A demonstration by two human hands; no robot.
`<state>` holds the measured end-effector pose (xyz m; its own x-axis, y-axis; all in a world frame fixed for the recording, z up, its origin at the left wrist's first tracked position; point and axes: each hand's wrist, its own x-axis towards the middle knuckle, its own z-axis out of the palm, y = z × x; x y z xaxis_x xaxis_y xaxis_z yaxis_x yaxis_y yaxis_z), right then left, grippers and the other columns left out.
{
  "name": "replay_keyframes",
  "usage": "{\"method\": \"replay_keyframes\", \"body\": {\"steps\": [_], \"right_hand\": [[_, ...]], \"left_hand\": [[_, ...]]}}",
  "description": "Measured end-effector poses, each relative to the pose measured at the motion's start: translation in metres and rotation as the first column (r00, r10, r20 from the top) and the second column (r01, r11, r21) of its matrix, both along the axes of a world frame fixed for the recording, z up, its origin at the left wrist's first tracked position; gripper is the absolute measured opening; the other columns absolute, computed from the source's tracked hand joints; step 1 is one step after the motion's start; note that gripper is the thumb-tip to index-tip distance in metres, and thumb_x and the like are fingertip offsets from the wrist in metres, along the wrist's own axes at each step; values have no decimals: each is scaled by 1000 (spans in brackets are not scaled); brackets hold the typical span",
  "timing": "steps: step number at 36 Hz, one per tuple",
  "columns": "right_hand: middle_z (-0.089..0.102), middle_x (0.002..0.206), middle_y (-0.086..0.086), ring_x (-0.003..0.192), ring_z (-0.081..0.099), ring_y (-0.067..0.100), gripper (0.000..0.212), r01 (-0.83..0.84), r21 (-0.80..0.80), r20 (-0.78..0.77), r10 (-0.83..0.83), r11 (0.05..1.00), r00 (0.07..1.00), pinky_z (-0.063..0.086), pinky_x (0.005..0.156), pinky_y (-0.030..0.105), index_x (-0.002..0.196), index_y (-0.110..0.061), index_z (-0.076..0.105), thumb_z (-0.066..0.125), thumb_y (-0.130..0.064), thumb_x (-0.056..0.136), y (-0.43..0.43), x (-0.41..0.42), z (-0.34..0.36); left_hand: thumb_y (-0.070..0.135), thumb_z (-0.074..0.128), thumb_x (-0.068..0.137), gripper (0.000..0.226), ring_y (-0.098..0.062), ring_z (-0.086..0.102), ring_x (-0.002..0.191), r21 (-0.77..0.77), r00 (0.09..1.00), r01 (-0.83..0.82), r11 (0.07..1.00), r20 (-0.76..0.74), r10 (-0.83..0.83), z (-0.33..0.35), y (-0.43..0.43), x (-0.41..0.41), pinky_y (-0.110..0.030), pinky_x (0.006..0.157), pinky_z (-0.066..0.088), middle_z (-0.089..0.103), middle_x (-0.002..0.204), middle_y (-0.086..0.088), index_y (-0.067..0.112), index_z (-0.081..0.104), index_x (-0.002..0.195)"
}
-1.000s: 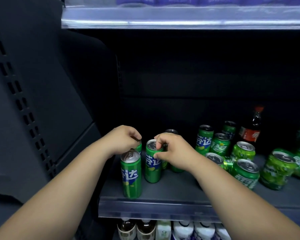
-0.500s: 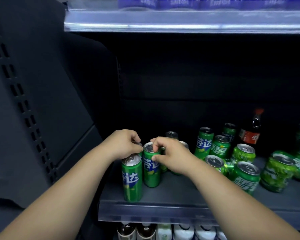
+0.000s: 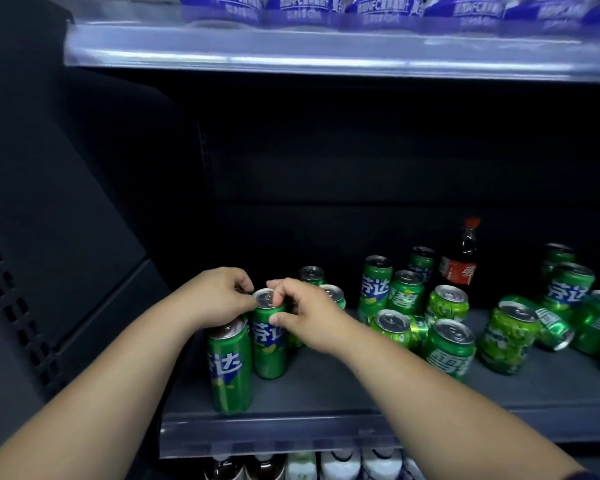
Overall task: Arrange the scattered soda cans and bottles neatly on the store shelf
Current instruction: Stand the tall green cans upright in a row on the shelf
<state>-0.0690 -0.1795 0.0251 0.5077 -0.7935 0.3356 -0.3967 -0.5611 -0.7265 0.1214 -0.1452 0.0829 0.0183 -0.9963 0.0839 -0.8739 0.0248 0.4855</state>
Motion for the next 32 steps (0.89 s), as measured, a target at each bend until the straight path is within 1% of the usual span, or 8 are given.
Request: {"method": "replay_keyframes", "body": {"steps": [3, 6, 9, 12, 16, 20, 25, 32], "right_hand": [[55, 142, -1, 130, 51, 8, 27, -25, 32, -31, 26, 999, 999, 40, 113, 34, 88, -27, 62, 85, -18, 75, -2, -15, 16], [66, 121, -2, 113, 60, 10, 20, 92, -76, -83, -99, 993, 992, 46, 101, 31, 91, -24, 67, 79, -14, 79, -15, -41, 34], [64, 124, 0, 112, 59, 16, 39, 209, -183, -351, -262, 961, 899, 49, 97, 33, 115, -26, 66, 62, -6, 83, -33, -64, 40], [64, 127, 3, 93, 66, 17, 53, 239, -62, -503, -238, 969, 831, 53, 76, 27, 133, -33, 58, 56, -9, 86, -37, -70, 38], [65, 122, 1, 75, 59, 8, 58, 189, -16, -444, -177, 982, 878, 43, 59, 18, 138, -30, 54, 69, -21, 83, -38, -67, 42], [61, 131, 2, 103, 64, 19, 82, 164, 5, -531, -136, 986, 836, 52, 81, 28, 145, -28, 44, 83, -30, 73, -38, -61, 35], [62, 107, -1, 82, 64, 19, 66, 245, 14, -390, -220, 969, 894, 56, 67, 34, 114, -34, 45, 89, -32, 65, -38, -69, 29], [64, 105, -7, 89, 66, 15, 64, 261, 2, -153, -257, 965, 954, 57, 80, 42, 107, -42, 46, 87, -38, 59, -19, -98, 45]], "left_hand": [[42, 73, 74, 30, -7, 63, 86, 5, 1000, 2, 1000, 24, -2, 2, 0, -2, -28, 78, 54, 67, 98, 11, 31, 67, 101], [47, 72, 72, 42, -12, 61, 100, -54, 996, 15, 998, 91, -10, 6, 0, -9, -32, 88, 52, 63, 113, 8, 33, 64, 110], [52, 70, 72, 48, -14, 58, 104, -99, 978, 80, 992, 201, -59, 17, 0, -29, -34, 90, 51, 59, 115, 7, 34, 62, 117], [50, 72, 69, 54, -14, 58, 98, -10, 941, 129, 992, 317, -120, 28, -4, -55, -36, 84, 54, 57, 108, 10, 35, 59, 119], [49, 77, 66, 65, -16, 61, 93, 167, 904, 92, 982, 399, -153, 34, -24, -79, -37, 81, 56, 62, 106, 8, 32, 57, 125], [43, 81, 69, 76, -20, 62, 102, 267, 905, 51, 962, 395, -158, 32, -47, -89, -34, 86, 54, 63, 124, 0, 23, 52, 136], [39, 84, 68, 82, -24, 61, 111, 350, 879, 2, 937, 445, -169, 24, -65, -97, -38, 95, 52, 61, 131, -5, 15, 51, 139], [47, 86, 53, 69, -18, 67, 86, 356, 787, 57, 933, 559, -261, 18, -72, -102, -35, 80, 58, 71, 101, 3, 22, 67, 114]]}}
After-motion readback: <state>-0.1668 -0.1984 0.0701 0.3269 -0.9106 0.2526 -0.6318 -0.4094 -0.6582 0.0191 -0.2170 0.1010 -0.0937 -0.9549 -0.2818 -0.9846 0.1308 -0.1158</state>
